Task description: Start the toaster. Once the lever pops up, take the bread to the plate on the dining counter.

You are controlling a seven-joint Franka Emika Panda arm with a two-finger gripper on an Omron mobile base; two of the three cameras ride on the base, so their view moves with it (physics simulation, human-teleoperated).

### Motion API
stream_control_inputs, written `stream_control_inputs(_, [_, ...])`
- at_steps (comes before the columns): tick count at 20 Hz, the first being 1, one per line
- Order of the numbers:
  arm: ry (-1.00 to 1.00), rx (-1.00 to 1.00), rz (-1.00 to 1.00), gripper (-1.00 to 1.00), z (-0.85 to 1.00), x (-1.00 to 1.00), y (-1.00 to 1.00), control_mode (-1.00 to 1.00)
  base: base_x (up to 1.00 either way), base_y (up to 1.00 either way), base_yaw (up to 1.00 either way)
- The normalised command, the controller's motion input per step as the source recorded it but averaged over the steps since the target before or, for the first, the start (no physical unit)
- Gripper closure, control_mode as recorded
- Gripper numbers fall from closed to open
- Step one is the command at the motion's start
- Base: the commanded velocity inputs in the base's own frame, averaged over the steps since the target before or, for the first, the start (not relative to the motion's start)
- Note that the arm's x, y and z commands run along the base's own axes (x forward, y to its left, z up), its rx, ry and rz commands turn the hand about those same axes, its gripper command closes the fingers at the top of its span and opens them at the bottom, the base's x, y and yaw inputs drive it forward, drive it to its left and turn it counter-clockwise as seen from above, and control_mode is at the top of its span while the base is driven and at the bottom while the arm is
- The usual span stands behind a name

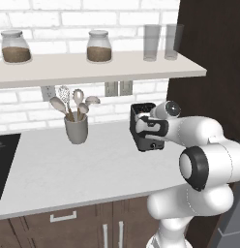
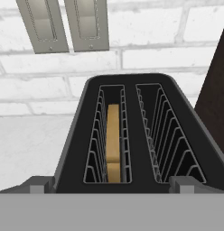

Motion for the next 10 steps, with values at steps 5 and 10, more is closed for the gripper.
stream_control_inputs(5, [0.00,0.00,0.00,-1.00,0.00,0.00,0.00,-1.00,0.00,0.00,0.00])
stream_control_inputs(10, [0.00,0.00,0.00,-1.00,0.00,0.00,0.00,-1.00,0.00,0.00,0.00])
